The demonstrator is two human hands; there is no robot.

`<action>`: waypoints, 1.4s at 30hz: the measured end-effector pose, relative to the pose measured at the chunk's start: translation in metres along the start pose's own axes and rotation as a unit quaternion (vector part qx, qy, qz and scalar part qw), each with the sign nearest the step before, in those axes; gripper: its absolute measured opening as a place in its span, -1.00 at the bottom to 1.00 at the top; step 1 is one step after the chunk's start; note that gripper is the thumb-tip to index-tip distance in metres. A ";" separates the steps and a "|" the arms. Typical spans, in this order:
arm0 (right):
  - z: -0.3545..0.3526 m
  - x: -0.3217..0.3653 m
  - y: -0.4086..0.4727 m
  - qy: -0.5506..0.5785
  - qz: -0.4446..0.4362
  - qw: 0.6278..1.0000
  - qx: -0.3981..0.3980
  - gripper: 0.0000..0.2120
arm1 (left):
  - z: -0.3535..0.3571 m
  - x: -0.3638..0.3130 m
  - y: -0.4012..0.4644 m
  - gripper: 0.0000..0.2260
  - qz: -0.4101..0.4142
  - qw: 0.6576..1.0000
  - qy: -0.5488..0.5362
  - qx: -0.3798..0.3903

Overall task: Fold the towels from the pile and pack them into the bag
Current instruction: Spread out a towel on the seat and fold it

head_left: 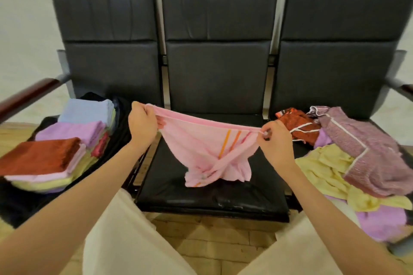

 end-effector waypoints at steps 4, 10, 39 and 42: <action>-0.040 0.031 0.027 0.052 0.010 0.993 -0.103 -0.88 | -0.009 -0.060 0.032 -0.87 0.003 0.990 -0.140 -0.027; -0.080 0.069 0.037 0.120 0.017 0.981 -0.150 -0.86 | -0.037 -0.106 0.048 -0.86 0.039 0.989 -0.109 -0.090; -0.030 0.029 0.103 0.201 0.034 0.968 -0.143 -0.88 | 0.035 -0.075 0.078 -0.87 0.079 0.995 -0.032 0.052; -0.008 0.010 0.083 0.179 0.018 0.977 -0.117 -0.82 | 0.040 -0.043 0.067 -0.85 0.064 0.996 -0.020 0.062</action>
Point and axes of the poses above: each hand's wrist, its own y-axis towards the middle knuckle, its own z-axis out of the palm, x = y × z, the point moved 2 cm from there along y, towards the middle knuckle, and after that the axes turned 11 degrees about -y, right-handed, at the moved point
